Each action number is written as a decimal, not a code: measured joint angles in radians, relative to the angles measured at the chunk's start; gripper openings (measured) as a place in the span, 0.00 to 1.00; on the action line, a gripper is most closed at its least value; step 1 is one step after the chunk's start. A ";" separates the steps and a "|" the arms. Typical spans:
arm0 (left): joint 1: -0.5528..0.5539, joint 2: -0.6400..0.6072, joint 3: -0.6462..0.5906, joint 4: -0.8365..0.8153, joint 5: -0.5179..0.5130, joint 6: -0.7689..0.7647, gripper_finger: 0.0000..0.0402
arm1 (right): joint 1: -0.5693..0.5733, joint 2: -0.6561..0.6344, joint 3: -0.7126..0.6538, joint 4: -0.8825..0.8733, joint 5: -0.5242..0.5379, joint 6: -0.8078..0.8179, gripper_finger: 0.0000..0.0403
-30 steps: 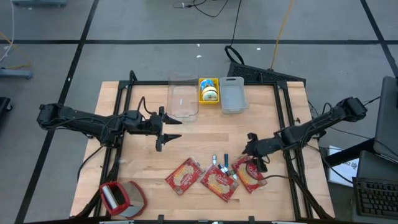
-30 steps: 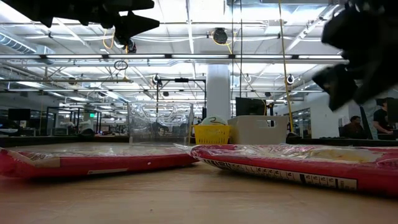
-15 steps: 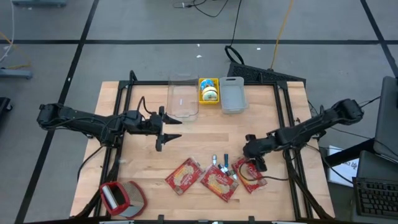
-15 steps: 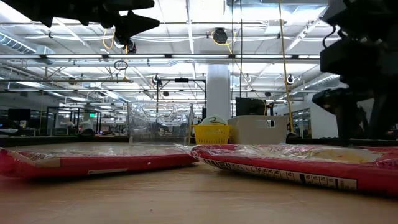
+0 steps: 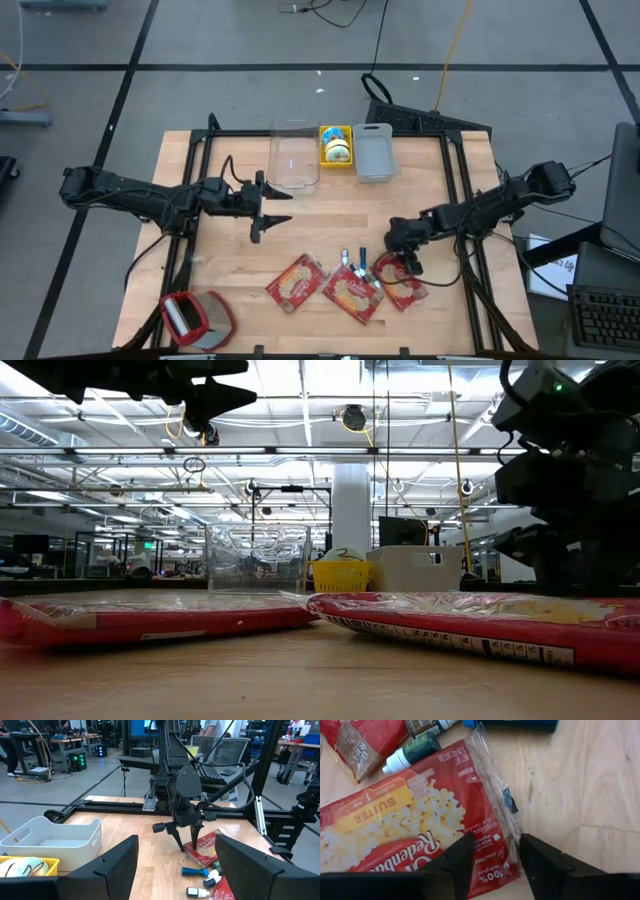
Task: Pick & Place Food Item
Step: Put the right red popcorn bag into the clear bin
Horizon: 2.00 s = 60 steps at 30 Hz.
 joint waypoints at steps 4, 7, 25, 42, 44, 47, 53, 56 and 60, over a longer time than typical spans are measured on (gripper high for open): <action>0.000 0.000 0.000 0.000 0.000 0.014 0.66 | -0.020 0.000 -0.001 -0.004 -0.003 0.002 0.25; 0.000 0.000 0.000 0.000 0.000 0.015 0.66 | -0.037 0.001 -0.002 -0.006 -0.004 0.002 0.16; 0.000 0.000 -0.001 0.000 0.000 0.011 0.66 | -0.065 -0.215 0.068 -0.027 0.185 -0.123 0.00; 0.000 0.002 -0.001 0.061 -0.190 -0.139 0.66 | -0.065 -0.295 0.095 0.434 0.503 -0.480 0.00; 0.000 0.017 -0.001 0.082 -0.190 -0.138 0.66 | -0.065 -0.274 0.095 0.505 0.502 -0.511 0.00; 0.000 0.050 -0.001 0.122 -0.191 -0.120 0.66 | -0.066 -0.231 0.095 0.614 0.500 -0.543 0.00; 0.000 0.206 0.008 0.298 -0.192 -0.109 0.66 | -0.078 -0.134 0.095 0.777 0.534 -0.612 0.00; 0.000 0.271 0.043 0.293 -0.192 -0.106 0.66 | -0.080 -0.110 0.095 0.839 0.611 -0.650 0.00; 0.000 0.350 0.103 0.290 -0.192 -0.106 0.66 | -0.080 -0.093 0.095 0.878 0.639 -0.661 0.00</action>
